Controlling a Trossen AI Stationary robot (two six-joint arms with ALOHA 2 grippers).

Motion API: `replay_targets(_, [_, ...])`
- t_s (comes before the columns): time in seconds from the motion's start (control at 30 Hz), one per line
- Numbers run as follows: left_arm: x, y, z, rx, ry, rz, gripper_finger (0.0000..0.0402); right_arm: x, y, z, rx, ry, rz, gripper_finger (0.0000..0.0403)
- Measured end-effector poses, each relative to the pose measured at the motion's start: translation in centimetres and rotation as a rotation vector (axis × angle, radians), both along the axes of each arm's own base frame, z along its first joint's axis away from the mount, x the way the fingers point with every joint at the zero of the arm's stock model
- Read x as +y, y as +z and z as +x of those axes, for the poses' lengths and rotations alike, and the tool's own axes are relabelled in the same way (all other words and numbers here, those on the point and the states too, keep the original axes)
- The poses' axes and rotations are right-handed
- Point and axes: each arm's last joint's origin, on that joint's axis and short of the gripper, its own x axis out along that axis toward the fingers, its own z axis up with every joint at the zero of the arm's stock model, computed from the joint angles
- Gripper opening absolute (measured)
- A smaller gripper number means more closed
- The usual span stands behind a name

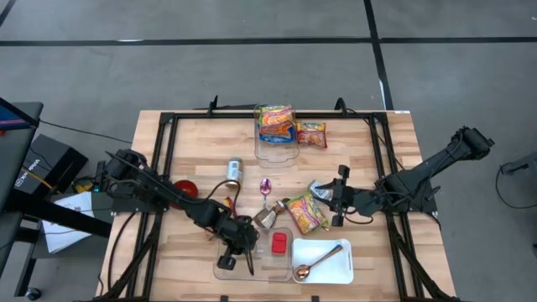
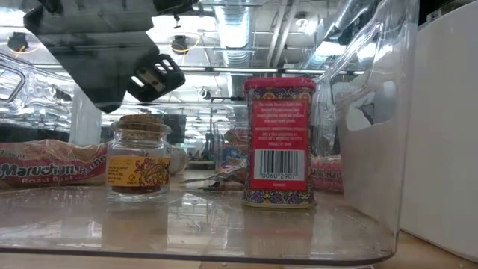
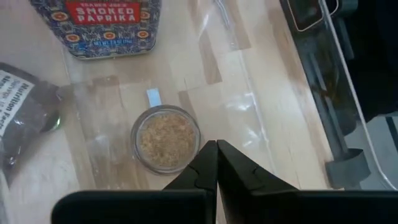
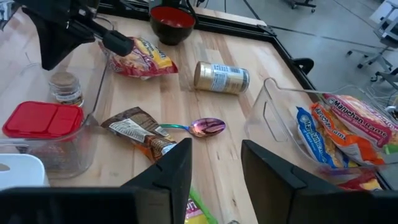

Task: Pick & Place Food Item
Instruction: Adjust the brown seasoning in the bottom transparent bin

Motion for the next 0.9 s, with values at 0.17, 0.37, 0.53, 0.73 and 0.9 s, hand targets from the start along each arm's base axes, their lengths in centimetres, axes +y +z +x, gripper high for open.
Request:
replay_targets(0.17, [0.0, 0.0, 0.0, 0.009, -0.012, -0.016, 0.0000, 0.0, 0.0, 0.0, 0.000, 0.000, 0.000, 0.0131])
replay_targets(0.37, [-0.1, 0.0, -0.1, 0.013, -0.022, -0.027, 0.0000, 0.0, 0.0, 0.0, 0.000, 0.000, 0.000, 0.0131])
replay_targets(0.53, [0.0, -0.1, 0.1, 0.007, -0.014, -0.017, 0.0000, 0.0, 0.0, 0.0, -0.001, 0.000, 0.001, 0.0131])
replay_targets(0.73, [0.2, -1.6, 1.0, 0.009, -0.016, -0.003, 0.0000, 0.0, 0.0, 0.0, 0.001, 0.006, 0.004, 0.0131])
replay_targets(0.9, [0.9, -1.2, 0.9, -0.048, 0.058, 0.130, 0.0000, 0.1, 0.0, 0.0, 0.007, 0.023, 0.015, 0.0131])
